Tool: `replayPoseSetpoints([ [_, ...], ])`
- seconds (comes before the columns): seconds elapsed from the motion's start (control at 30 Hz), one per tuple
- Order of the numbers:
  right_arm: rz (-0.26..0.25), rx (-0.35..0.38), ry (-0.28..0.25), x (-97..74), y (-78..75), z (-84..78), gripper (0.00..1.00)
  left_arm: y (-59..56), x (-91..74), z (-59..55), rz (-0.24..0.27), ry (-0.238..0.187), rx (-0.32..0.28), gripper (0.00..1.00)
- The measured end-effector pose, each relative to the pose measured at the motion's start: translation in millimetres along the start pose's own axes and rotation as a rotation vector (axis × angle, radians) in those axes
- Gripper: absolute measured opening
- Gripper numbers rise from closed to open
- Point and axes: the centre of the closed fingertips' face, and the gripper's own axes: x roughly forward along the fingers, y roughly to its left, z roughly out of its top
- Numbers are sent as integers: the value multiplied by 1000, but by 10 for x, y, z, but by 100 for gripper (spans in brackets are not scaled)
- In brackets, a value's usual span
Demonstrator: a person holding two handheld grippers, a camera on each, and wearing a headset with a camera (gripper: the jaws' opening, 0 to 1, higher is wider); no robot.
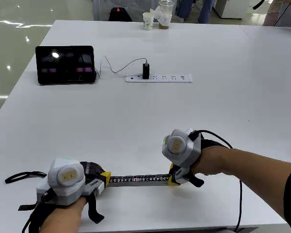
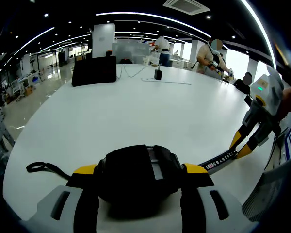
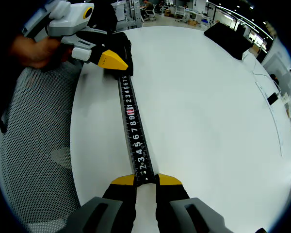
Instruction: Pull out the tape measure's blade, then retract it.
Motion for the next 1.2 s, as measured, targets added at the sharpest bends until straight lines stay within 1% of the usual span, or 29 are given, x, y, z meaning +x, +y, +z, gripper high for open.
replayPoseSetpoints([
  [0.27,0,-3,2,9,6,27,11,1,0,-1,0,0,0,63],
  [0.73,10,9,-11,19,9,62,11,-1,-3,3,-2,-3,2,63],
  [0.77,11,7,-11,21,12,65,11,-1,-5,4,-2,-3,2,63],
  [0.8,15,-19,-9,24,11,67,11,-2,-8,3,-2,-3,2,63],
  [0.83,16,-26,-10,27,15,70,11,-4,-9,4,-3,-3,2,63],
  [0.97,24,-4,-12,27,20,84,11,-6,-9,5,-3,-3,2,63],
  [1.2,27,2,-14,39,38,108,11,-8,-12,1,-3,-3,2,63],
])
